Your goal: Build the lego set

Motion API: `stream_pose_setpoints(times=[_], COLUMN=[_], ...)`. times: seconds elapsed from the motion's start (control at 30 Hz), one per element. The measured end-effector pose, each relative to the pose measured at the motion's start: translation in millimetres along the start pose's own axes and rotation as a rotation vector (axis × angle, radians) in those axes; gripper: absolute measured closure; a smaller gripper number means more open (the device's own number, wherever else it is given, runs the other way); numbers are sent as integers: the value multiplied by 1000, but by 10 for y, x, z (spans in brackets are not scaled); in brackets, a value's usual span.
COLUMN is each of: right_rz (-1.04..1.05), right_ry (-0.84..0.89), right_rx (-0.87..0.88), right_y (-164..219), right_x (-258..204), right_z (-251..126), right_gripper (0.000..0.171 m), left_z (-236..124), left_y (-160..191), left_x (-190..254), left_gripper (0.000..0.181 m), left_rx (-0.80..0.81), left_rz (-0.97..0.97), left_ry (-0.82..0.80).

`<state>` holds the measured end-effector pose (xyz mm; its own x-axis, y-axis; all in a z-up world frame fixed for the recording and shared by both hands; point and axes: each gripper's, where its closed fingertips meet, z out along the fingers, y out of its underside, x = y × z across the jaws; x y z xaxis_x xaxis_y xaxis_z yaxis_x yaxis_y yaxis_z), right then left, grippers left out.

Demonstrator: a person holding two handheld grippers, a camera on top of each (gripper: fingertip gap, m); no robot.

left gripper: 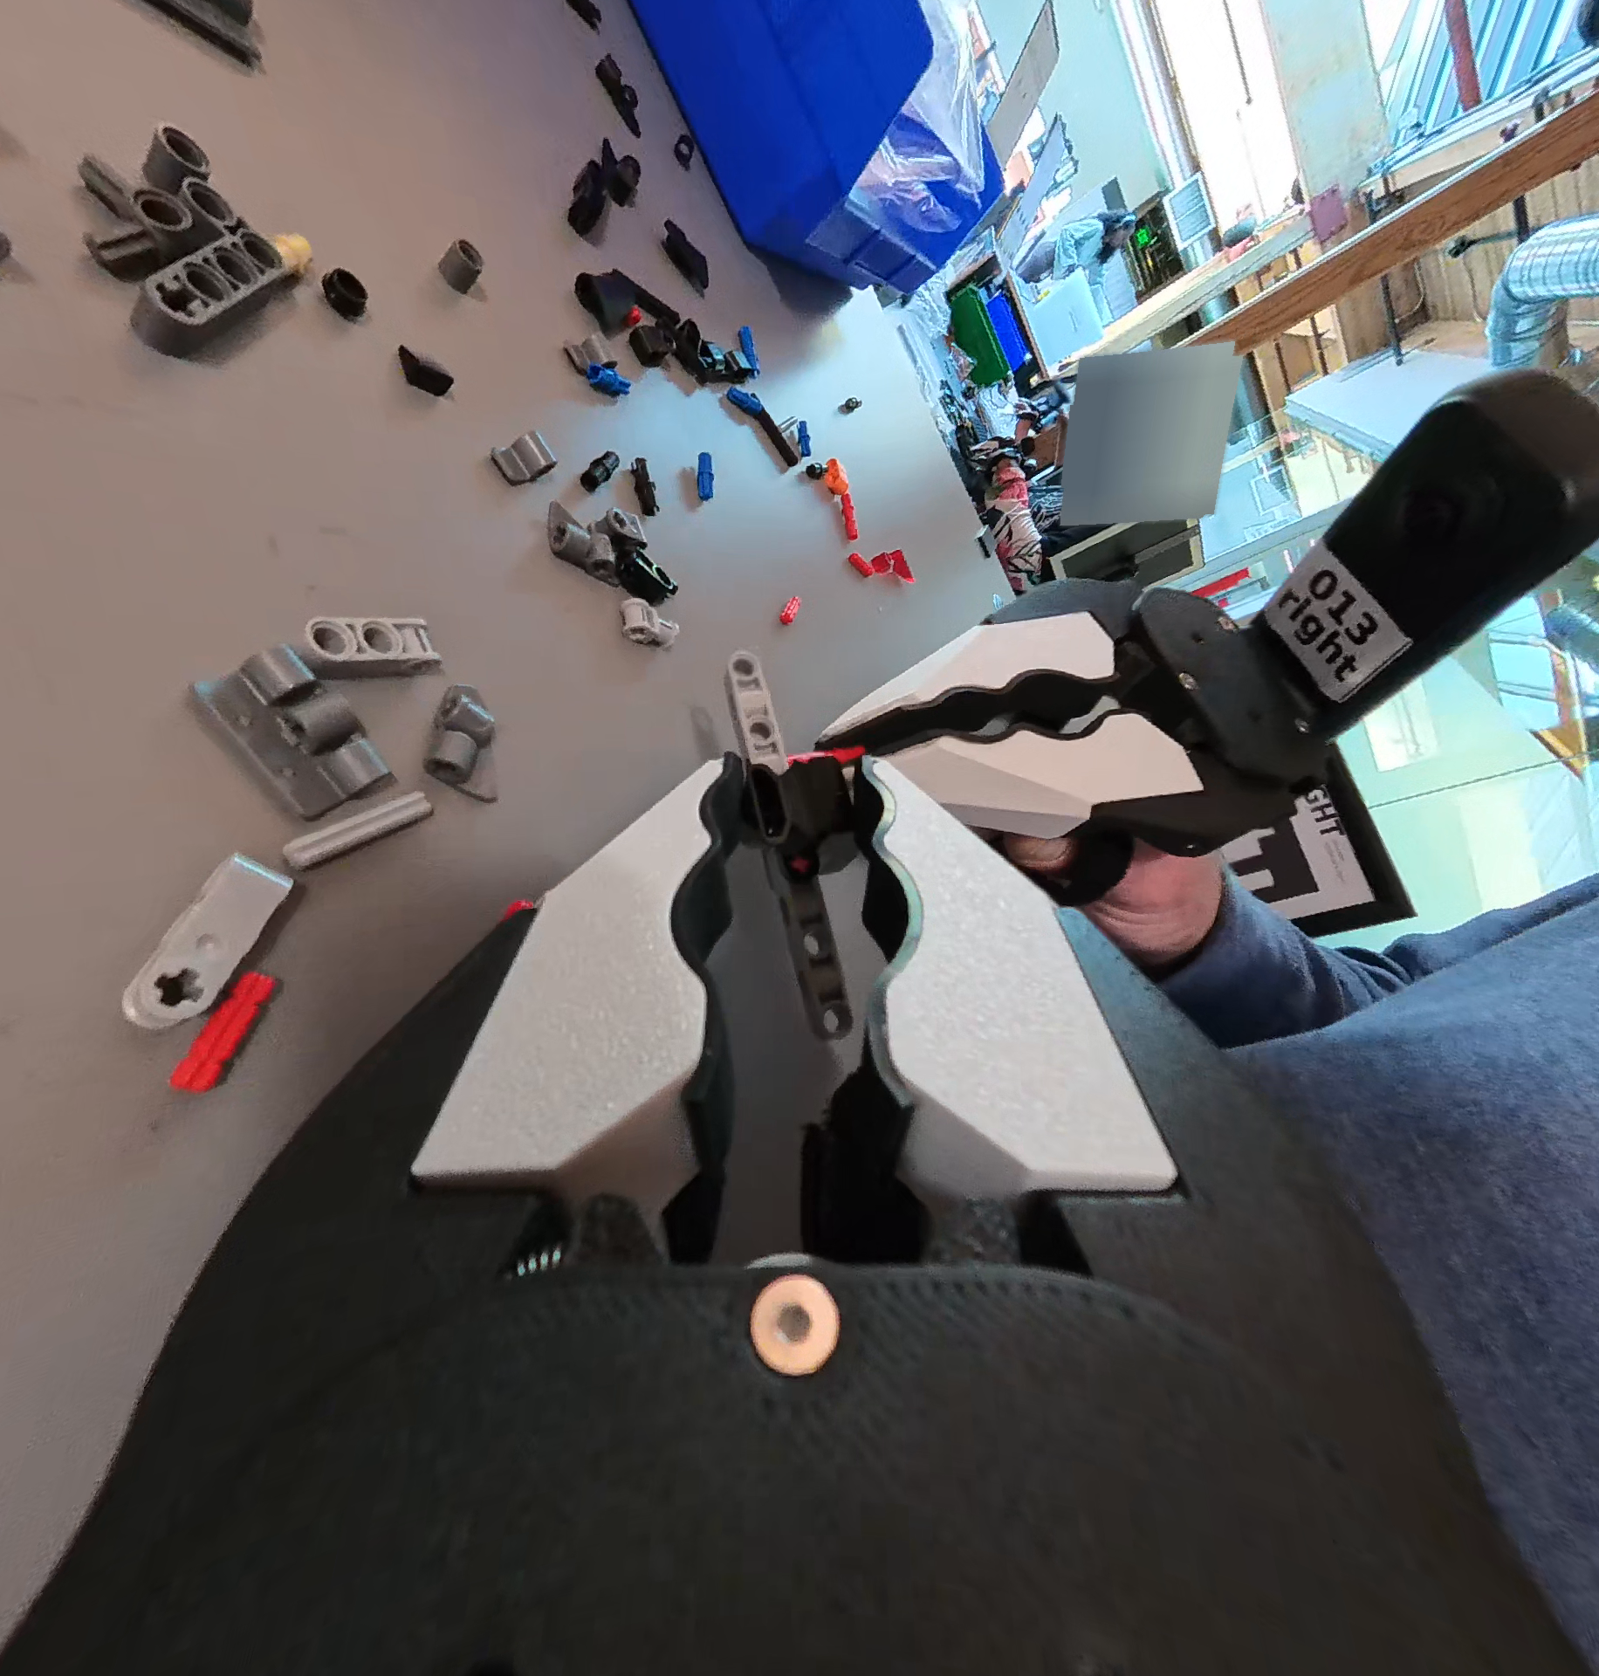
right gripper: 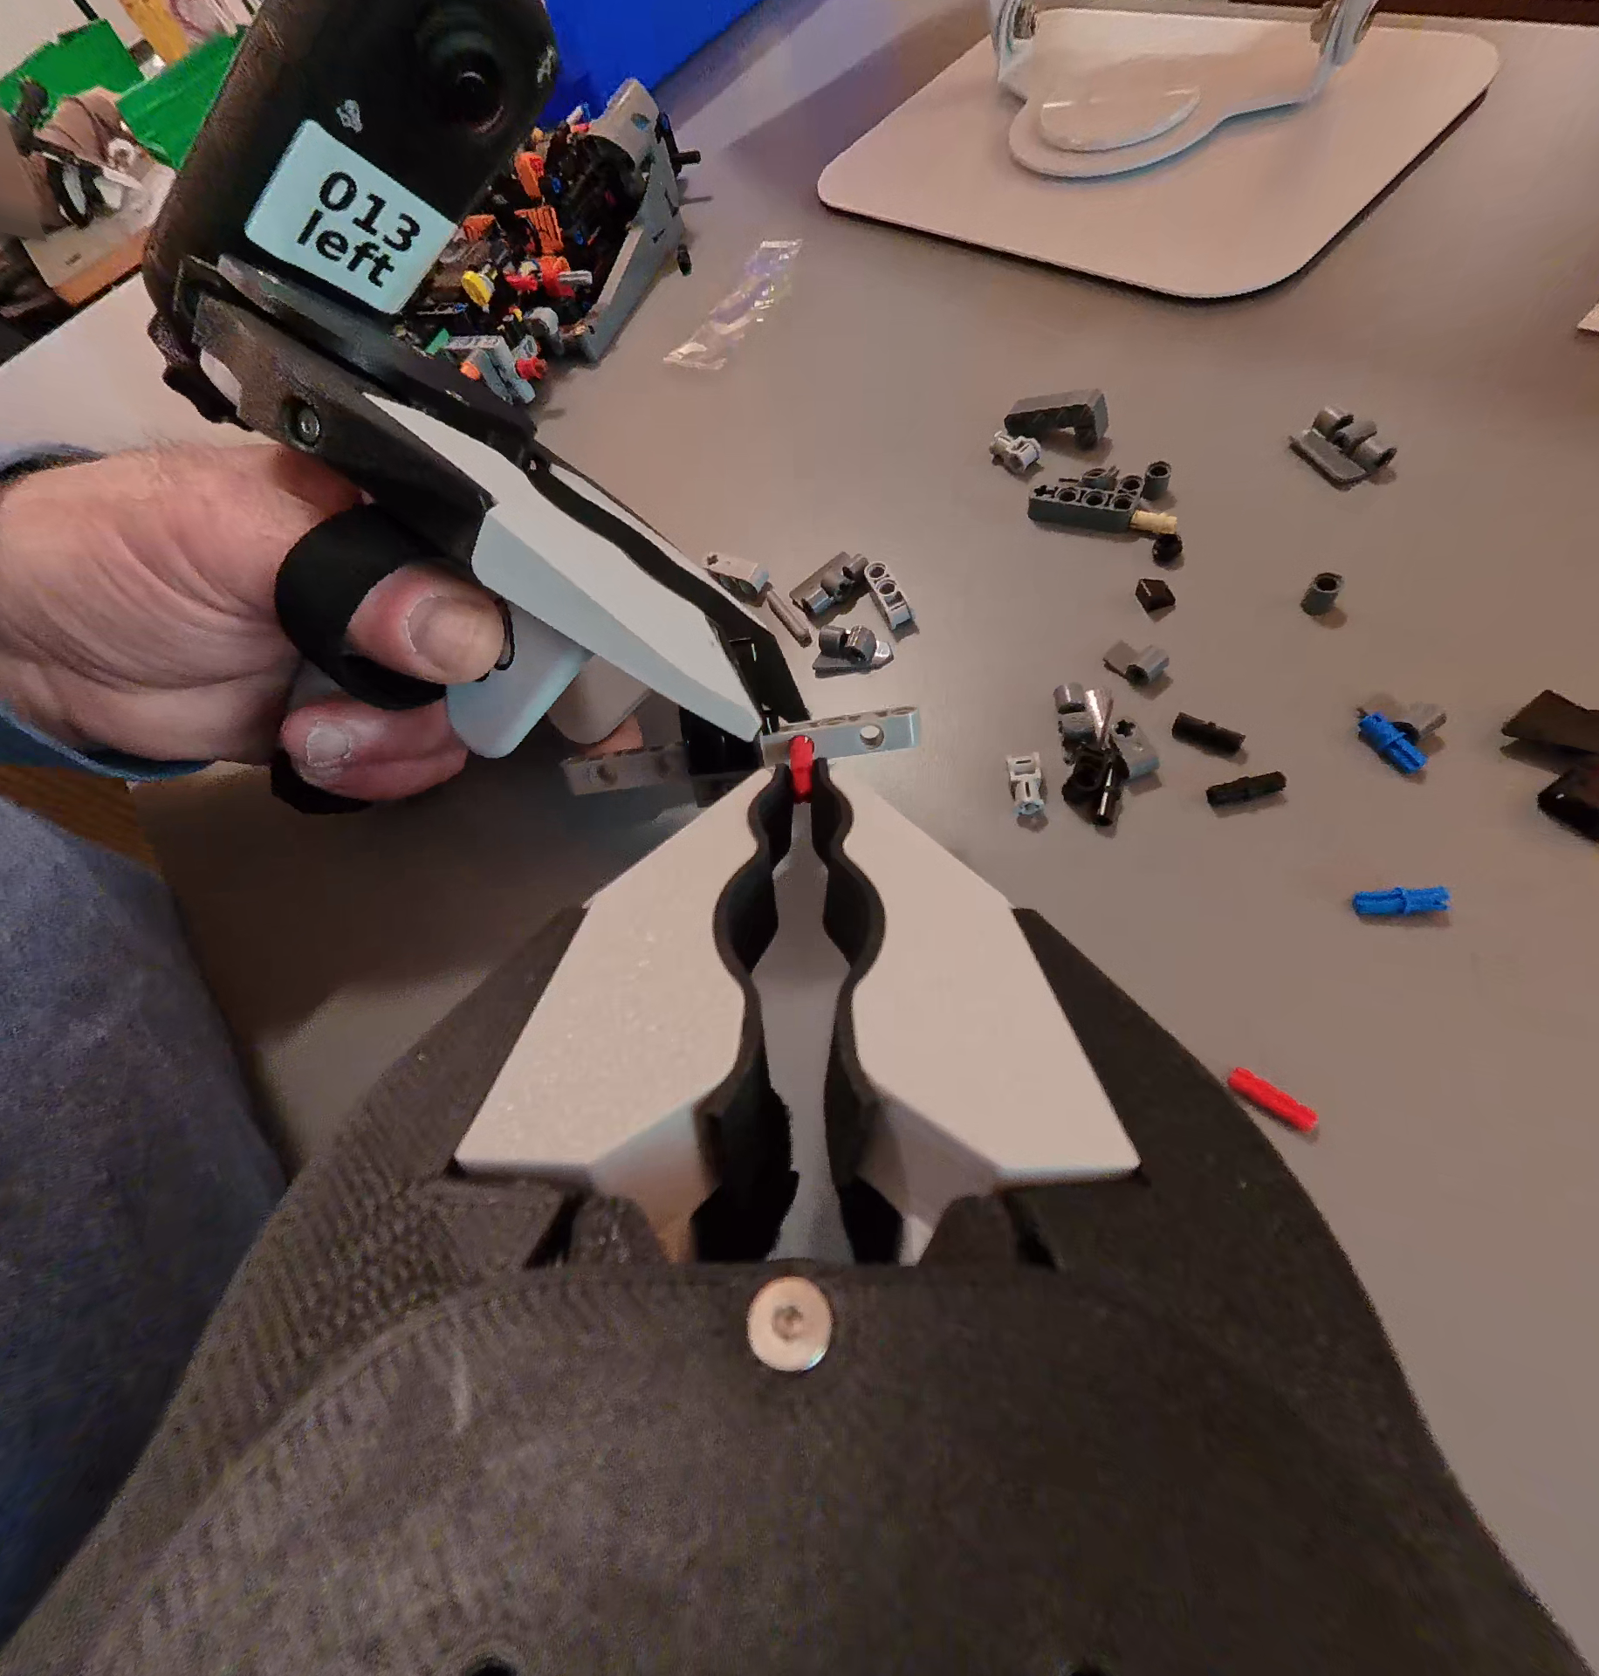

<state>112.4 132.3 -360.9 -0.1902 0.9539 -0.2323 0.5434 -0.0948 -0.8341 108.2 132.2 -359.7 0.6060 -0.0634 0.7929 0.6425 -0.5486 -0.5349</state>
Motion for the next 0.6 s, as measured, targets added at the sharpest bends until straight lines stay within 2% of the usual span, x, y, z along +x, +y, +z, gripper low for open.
stream_pose_setpoints(times=[0.6], right_rz=[-63], right_ry=[67], right_rx=[-59], right_y=[112], right_x=[-91], right_z=[103], right_gripper=[170], left_z=[25], left_y=[-8], left_x=[-25], left_gripper=[160], left_rx=[16], left_rz=[104], left_ry=[-76])
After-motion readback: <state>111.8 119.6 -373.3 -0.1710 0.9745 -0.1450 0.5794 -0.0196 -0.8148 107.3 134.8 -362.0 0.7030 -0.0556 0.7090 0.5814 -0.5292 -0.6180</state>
